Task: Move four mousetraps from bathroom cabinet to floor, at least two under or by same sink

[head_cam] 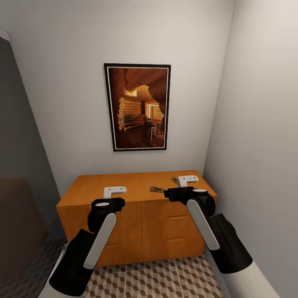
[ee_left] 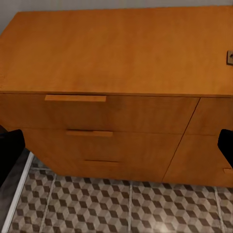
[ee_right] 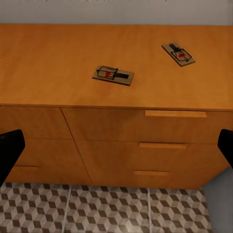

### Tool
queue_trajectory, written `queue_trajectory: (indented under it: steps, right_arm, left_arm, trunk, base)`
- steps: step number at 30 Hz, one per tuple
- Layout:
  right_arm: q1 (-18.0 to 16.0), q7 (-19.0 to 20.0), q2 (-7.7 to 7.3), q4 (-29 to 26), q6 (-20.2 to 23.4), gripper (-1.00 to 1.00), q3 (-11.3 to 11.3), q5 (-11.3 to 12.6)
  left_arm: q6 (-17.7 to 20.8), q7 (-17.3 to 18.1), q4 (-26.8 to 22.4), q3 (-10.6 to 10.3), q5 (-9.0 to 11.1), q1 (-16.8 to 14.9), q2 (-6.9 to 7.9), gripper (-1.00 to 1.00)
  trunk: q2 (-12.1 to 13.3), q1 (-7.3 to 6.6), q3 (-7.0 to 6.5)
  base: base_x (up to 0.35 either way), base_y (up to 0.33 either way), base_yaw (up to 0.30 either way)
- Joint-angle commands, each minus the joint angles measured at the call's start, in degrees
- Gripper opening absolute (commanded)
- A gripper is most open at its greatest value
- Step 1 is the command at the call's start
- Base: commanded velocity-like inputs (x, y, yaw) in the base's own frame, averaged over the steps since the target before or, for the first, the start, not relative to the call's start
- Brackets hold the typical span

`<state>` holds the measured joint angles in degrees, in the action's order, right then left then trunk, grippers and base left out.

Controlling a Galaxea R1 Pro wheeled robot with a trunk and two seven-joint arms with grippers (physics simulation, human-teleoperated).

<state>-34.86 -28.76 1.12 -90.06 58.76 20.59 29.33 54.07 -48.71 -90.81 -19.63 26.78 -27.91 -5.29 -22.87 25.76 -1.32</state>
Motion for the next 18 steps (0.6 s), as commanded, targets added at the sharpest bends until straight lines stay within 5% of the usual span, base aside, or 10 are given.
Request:
queue_trajectory:
  steps: [1,18]
  right_arm:
    - [0.0,-0.6,0.01,0.0,0.1,1.0,0.0,0.6]
    - [0.0,-1.2,0.23,0.5,0.2,1.0,-0.5,0.5]
  left_arm:
    - [0.1,-0.6,0.0,0.0,0.6,0.0,-0.01,1.0]
    - [0.2,-0.7,0.1,0.0,0.6,0.0,-0.07,1.0]
  trunk:
    - [0.0,0.02,0.03]
    - [0.0,0.02,0.03]
  base:
    - [0.0,0.0,0.0]
    - [0.0,0.0,0.0]
